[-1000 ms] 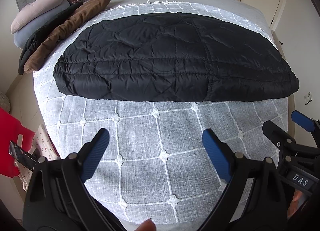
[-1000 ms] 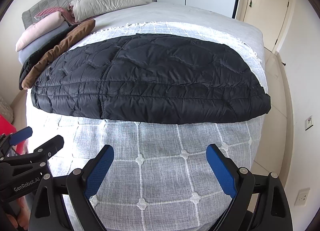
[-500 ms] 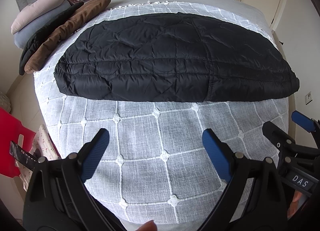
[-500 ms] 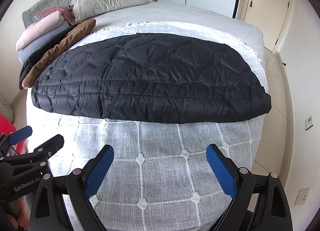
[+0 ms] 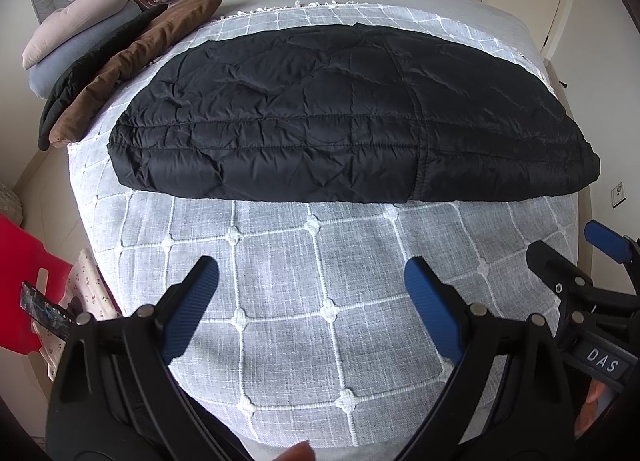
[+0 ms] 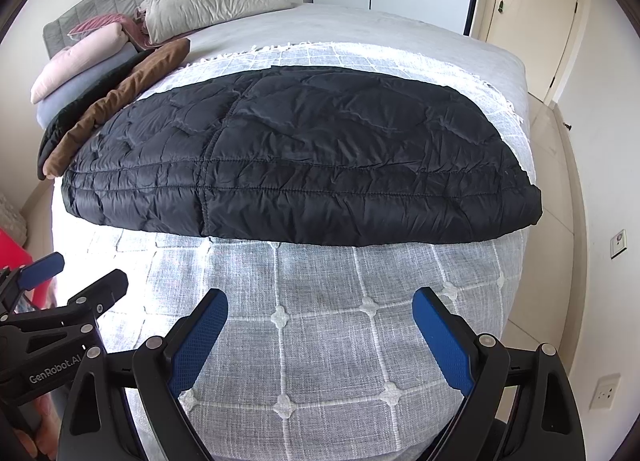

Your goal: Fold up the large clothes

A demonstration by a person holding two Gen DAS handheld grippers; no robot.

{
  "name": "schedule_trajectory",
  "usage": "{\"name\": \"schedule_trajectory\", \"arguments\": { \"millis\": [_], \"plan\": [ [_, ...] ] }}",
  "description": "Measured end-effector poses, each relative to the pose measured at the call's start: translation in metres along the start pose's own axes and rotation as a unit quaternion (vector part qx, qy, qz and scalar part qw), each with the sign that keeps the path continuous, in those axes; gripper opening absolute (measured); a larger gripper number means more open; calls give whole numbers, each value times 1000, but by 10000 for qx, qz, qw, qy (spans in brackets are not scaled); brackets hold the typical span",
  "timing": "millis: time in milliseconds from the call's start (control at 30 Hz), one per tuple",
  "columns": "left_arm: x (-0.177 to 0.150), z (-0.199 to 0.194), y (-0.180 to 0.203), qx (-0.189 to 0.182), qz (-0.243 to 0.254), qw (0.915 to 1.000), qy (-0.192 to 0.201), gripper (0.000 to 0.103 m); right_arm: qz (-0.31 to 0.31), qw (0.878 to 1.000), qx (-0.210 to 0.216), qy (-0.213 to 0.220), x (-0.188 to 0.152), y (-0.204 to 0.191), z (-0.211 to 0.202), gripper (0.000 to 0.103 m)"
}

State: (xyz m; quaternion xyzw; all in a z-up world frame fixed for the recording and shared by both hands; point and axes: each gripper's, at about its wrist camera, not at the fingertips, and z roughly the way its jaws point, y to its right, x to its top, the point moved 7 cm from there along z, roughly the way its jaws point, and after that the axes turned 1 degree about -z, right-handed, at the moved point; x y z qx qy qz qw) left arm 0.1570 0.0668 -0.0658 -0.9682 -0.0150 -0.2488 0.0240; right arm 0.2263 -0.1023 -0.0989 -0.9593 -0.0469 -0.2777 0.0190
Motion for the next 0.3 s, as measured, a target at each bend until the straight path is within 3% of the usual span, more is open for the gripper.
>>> {"name": "schedule_trajectory", "arguments": {
  "millis": [300],
  "plan": [
    [-3, 12, -1, 95, -51, 9999, -135, 94, 45, 9999, -9, -101, -2, 0, 8, 95]
  ]
}}
